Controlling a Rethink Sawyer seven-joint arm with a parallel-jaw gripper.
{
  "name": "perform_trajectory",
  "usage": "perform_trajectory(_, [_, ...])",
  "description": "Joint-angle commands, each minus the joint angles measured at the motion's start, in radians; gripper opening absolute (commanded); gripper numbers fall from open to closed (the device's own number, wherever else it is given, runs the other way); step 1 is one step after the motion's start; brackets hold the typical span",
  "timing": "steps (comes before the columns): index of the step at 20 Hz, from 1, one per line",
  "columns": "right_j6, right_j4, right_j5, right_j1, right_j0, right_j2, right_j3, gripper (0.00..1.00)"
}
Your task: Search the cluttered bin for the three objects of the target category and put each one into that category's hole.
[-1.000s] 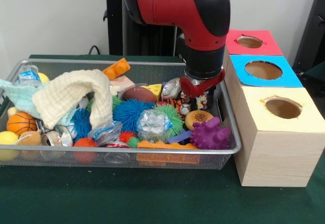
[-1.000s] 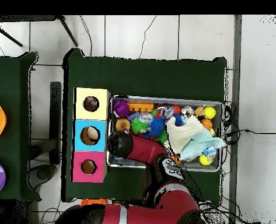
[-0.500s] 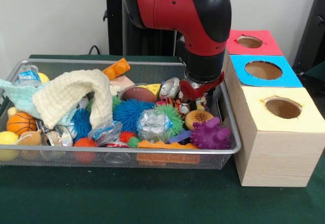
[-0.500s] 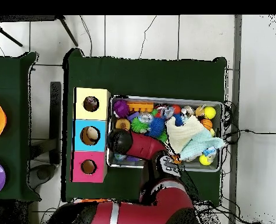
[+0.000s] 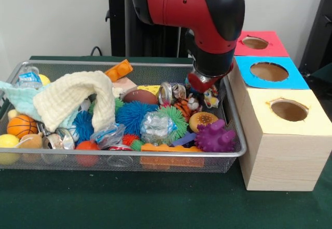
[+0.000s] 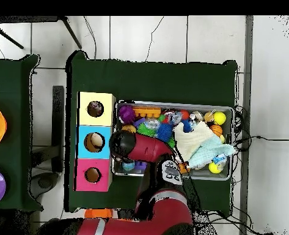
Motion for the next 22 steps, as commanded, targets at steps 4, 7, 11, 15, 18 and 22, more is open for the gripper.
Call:
perform_trajectory(4, [0.278, 0.006, 0.230, 0.066, 0.025, 0.008, 0.014, 1.00])
perform_trajectory(7, [0.277, 0.015, 0.146, 0.096, 0.023, 0.022, 0.018, 1.00])
perform_trajectory(11, [0.249, 0.007, 0.075, 0.101, 0.014, 0.043, 0.035, 0.00])
perform_trajectory(15, [0.224, 0.014, -0.035, 0.091, -0.023, 0.086, 0.086, 0.00])
perform_trajectory(18, [0.216, 0.016, -0.078, 0.089, -0.040, 0.107, 0.101, 0.00])
perform_trajectory(22, [0.216, 0.008, -0.150, 0.083, -0.059, 0.126, 0.125, 0.00])
